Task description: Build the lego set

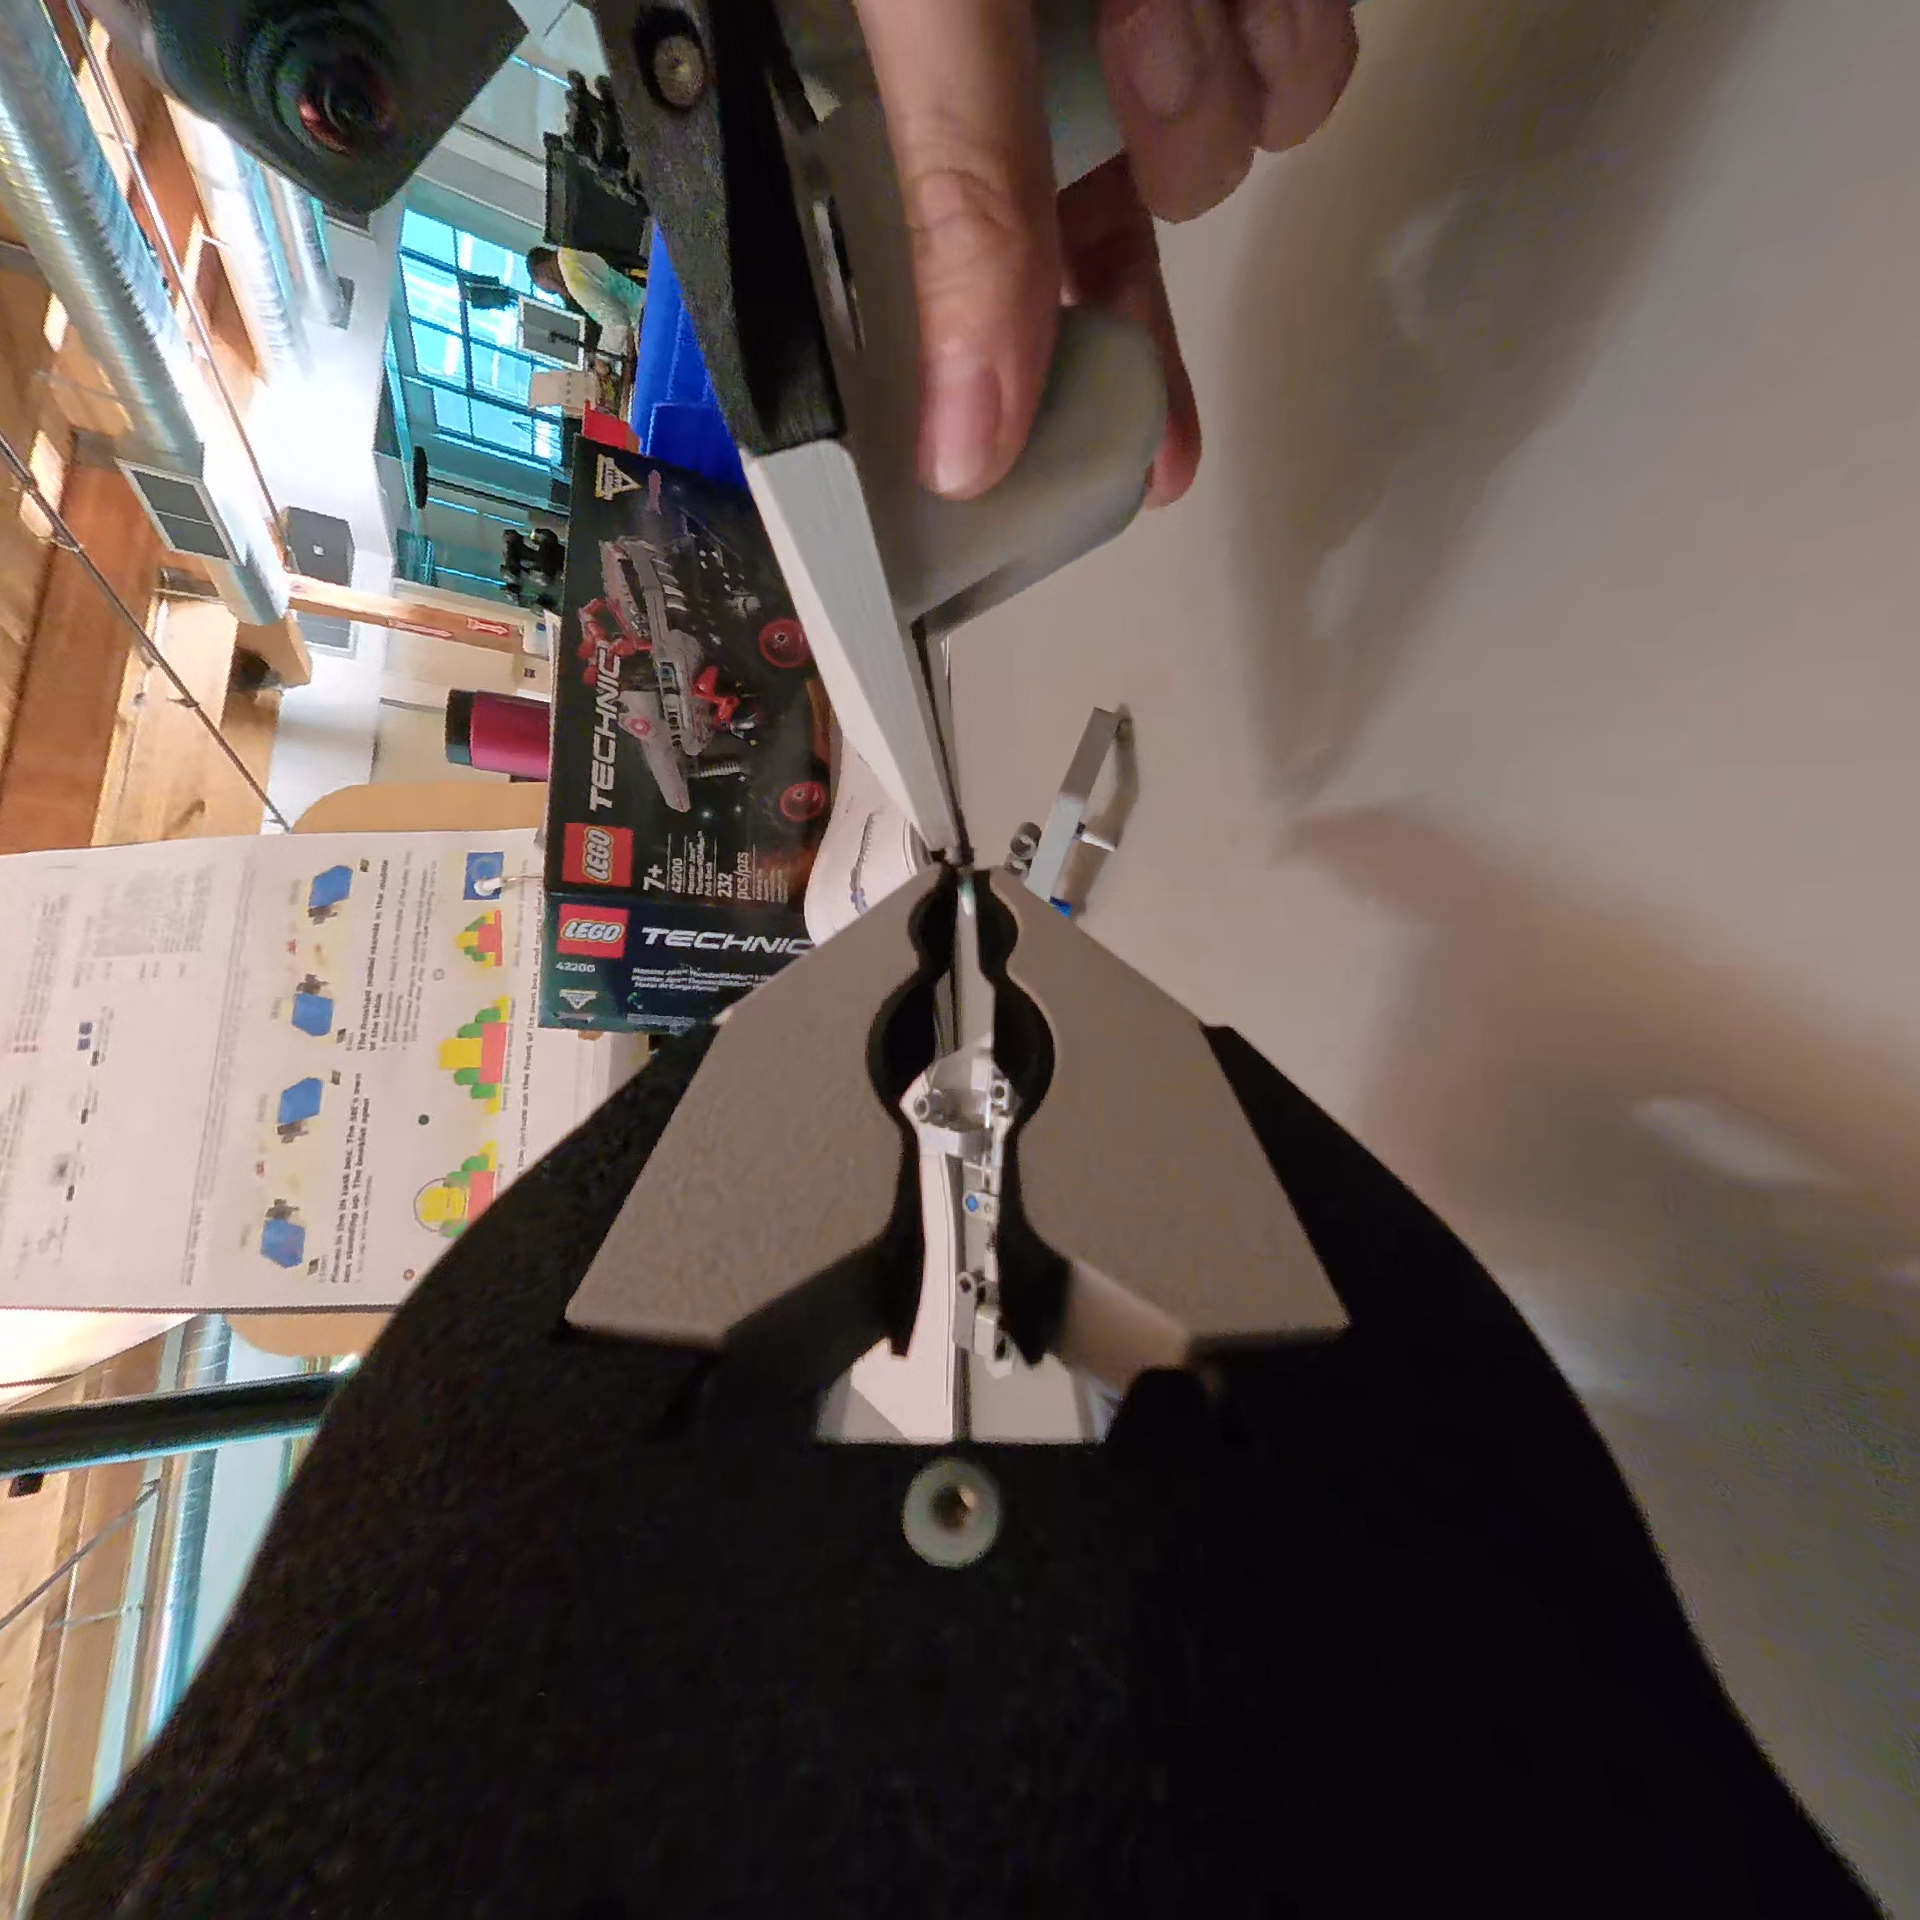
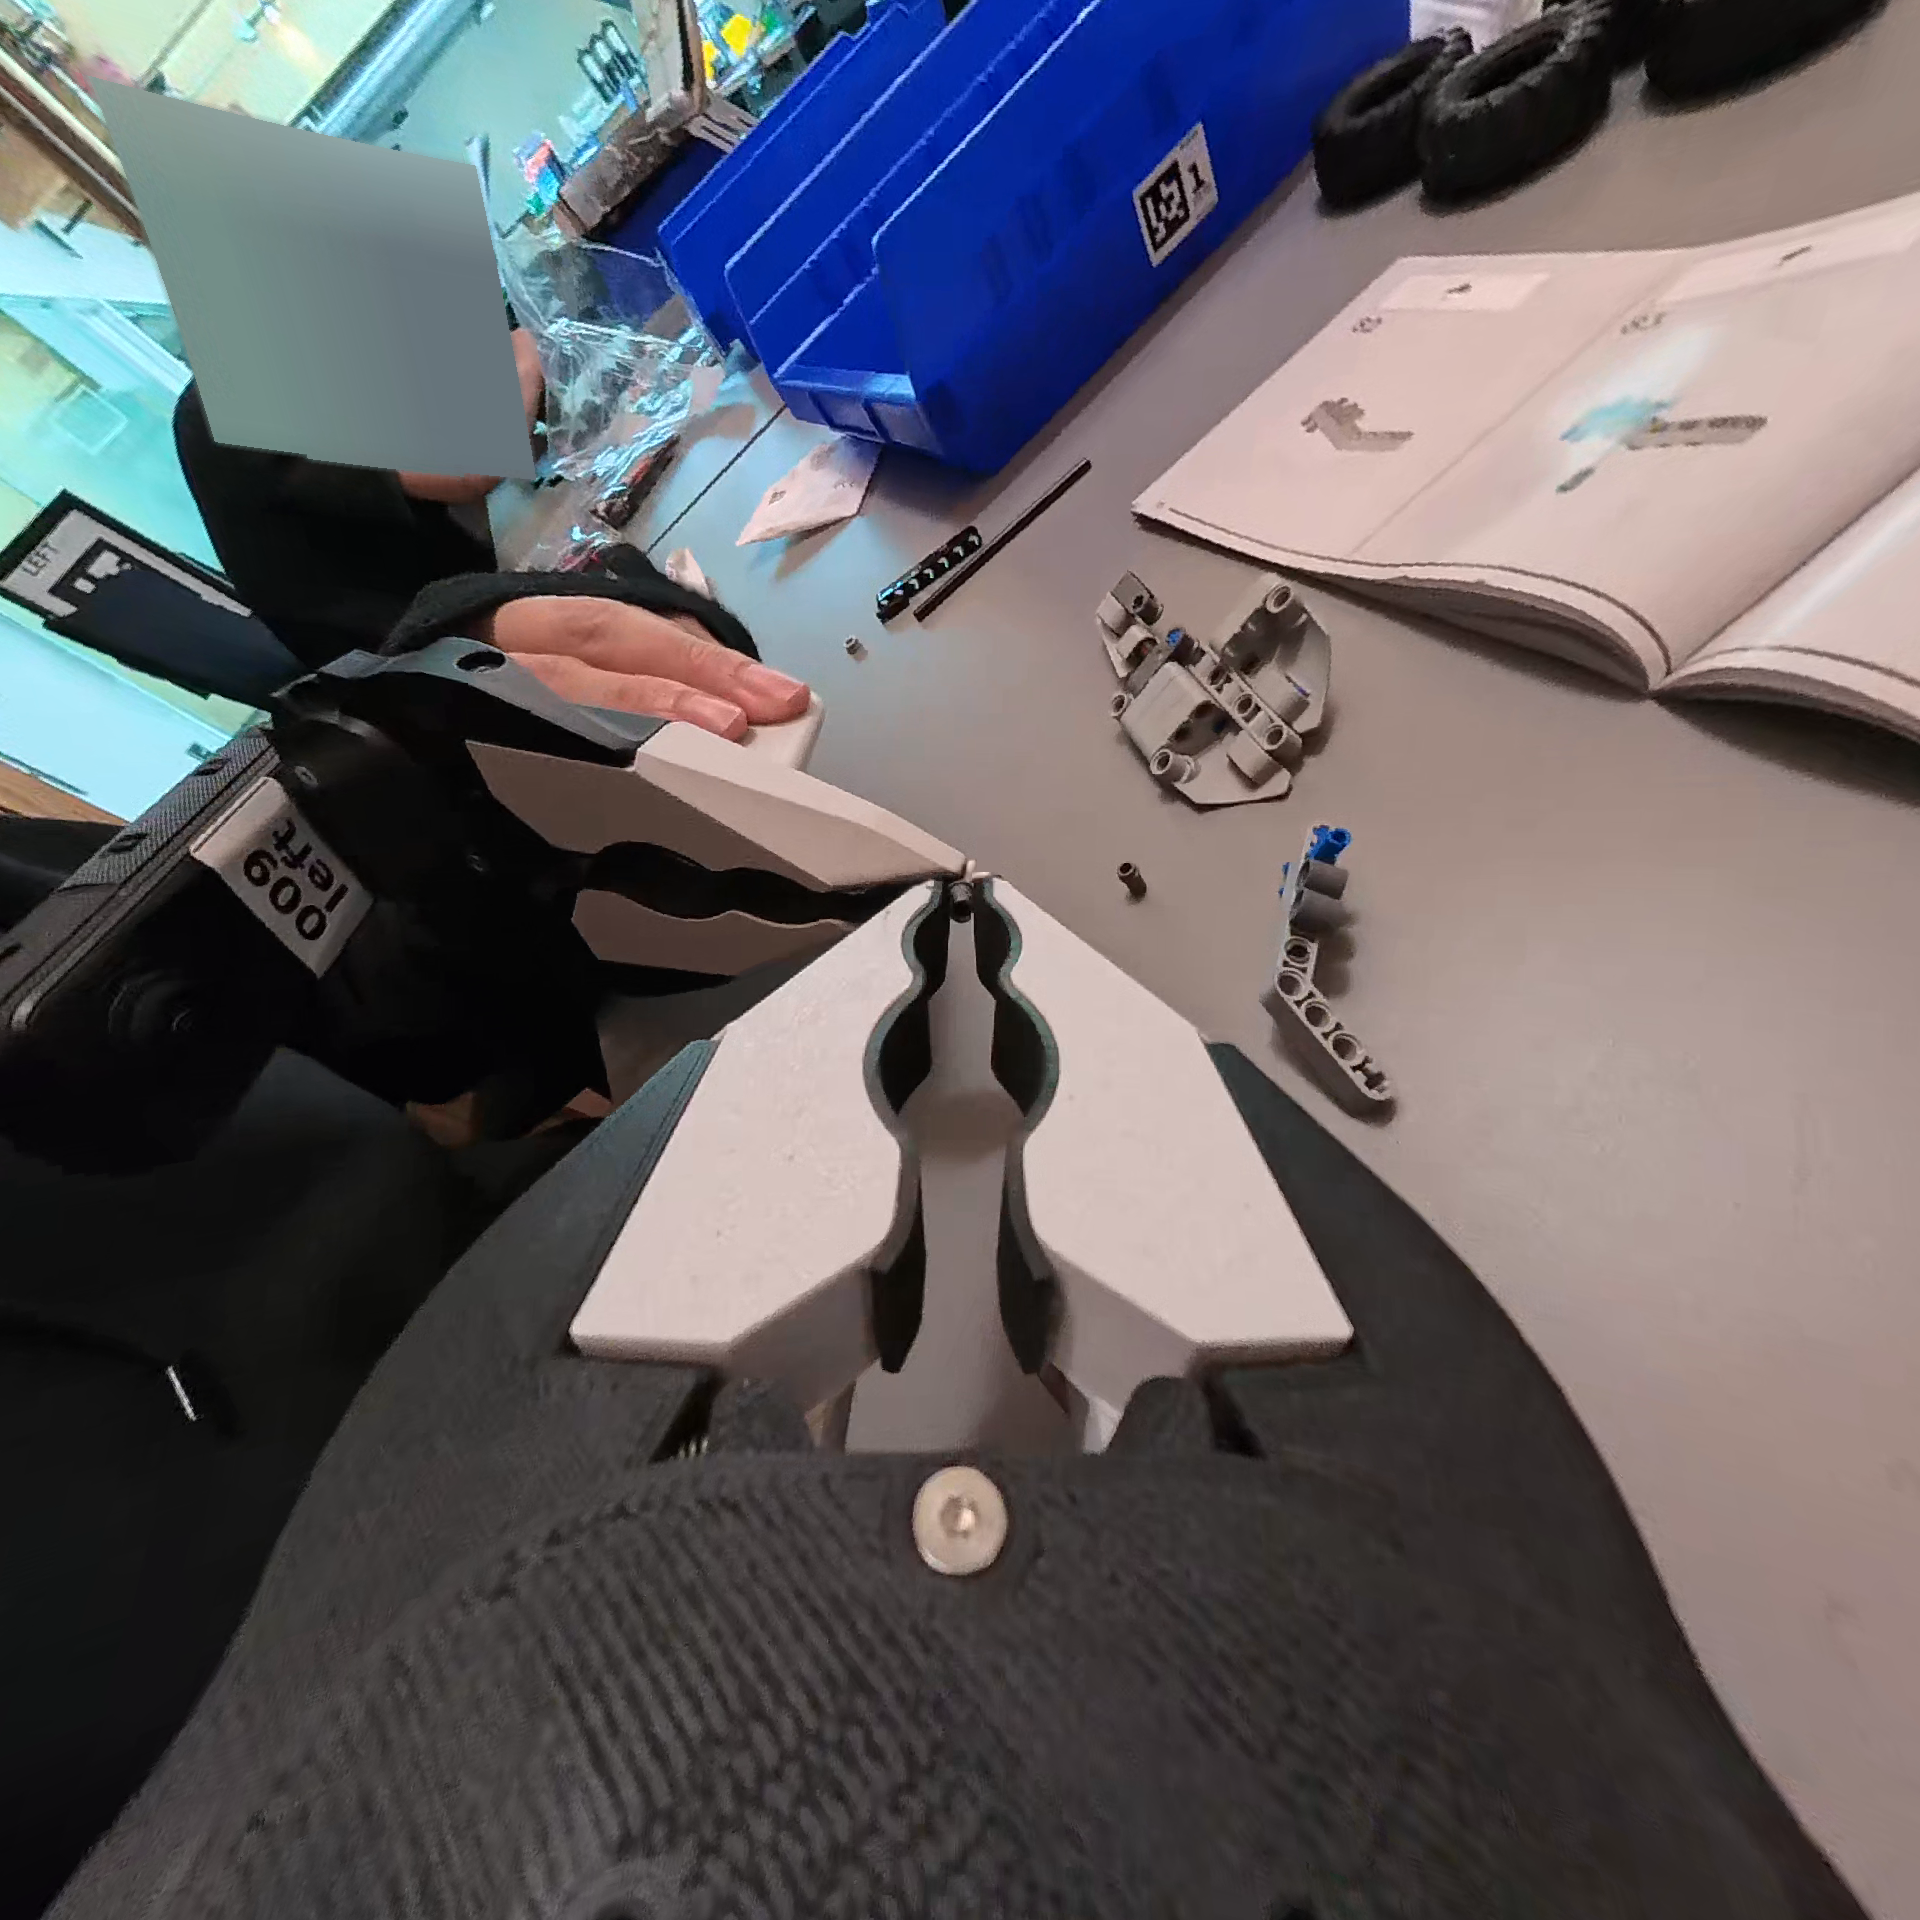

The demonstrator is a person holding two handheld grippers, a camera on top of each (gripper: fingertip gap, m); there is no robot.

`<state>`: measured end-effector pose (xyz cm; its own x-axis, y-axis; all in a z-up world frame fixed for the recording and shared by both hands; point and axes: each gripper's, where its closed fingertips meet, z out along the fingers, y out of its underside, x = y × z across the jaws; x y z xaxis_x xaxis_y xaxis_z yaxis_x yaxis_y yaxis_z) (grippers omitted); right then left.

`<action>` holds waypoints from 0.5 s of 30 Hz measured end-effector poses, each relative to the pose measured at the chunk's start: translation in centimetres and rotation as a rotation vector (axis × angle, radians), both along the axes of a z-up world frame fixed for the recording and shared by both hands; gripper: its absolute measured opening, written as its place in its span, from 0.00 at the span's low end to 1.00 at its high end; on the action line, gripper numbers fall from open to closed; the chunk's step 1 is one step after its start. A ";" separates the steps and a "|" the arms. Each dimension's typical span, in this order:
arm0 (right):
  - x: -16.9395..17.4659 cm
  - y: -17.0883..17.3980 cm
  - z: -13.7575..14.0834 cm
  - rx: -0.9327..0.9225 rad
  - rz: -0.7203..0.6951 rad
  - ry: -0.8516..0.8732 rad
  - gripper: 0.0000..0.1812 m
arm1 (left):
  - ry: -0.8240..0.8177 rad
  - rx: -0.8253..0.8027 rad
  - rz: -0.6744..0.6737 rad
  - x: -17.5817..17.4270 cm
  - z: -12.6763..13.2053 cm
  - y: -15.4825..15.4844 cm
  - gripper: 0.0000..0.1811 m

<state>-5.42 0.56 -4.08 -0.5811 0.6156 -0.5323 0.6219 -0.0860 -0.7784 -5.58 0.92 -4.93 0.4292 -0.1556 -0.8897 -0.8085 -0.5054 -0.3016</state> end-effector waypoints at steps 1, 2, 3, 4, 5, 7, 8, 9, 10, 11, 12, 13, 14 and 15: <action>-0.1 0.0 -0.1 -0.007 -0.009 -0.011 0.02 | 0.006 -0.008 0.001 -0.1 -0.2 0.0 0.00; -0.2 0.1 -0.2 -0.012 -0.017 -0.026 0.02 | 0.017 -0.014 0.003 -0.1 -0.3 0.1 0.00; -0.2 0.1 -0.3 -0.017 -0.022 -0.034 0.02 | 0.038 -0.018 0.004 -0.2 -0.3 0.1 0.00; -0.3 0.1 -0.4 -0.026 -0.027 -0.040 0.02 | 0.050 -0.026 0.005 -0.1 -0.4 0.1 0.00; -0.3 0.1 -0.5 -0.028 -0.026 -0.046 0.02 | 0.047 -0.034 0.009 -0.1 -0.5 0.1 0.00; -0.2 0.1 -0.7 -0.007 -0.015 -0.043 0.02 | -0.009 -0.030 0.023 -0.1 -0.6 0.1 0.00; -0.1 0.1 -0.8 0.019 -0.003 -0.031 0.02 | -0.075 -0.014 0.028 0.0 -0.7 0.2 0.00; 0.1 0.2 -0.8 0.053 0.016 -0.012 0.02 | -0.154 0.008 0.049 -0.2 -0.6 0.3 0.00; 0.2 0.4 -0.7 0.090 0.033 0.022 0.03 | -0.214 0.023 0.085 -0.6 -0.7 0.1 0.00; 0.3 1.0 -0.8 0.148 0.036 0.056 0.06 | -0.262 0.028 0.114 -1.1 -0.8 0.0 0.00; 0.2 1.9 -1.2 0.232 0.028 0.082 0.09 | -0.314 0.039 0.143 -1.6 -1.0 -0.2 0.00; 0.1 2.9 -1.8 0.333 0.011 0.104 0.10 | -0.379 0.047 0.163 -1.8 -1.3 -0.2 0.00; -0.2 4.1 -2.4 0.430 -0.016 0.123 0.13 | -0.449 0.059 0.178 -1.8 -1.6 -0.2 0.00; -0.5 4.8 -2.9 0.505 -0.025 0.134 0.14 | -0.514 0.077 0.189 -1.9 -1.7 -0.1 0.00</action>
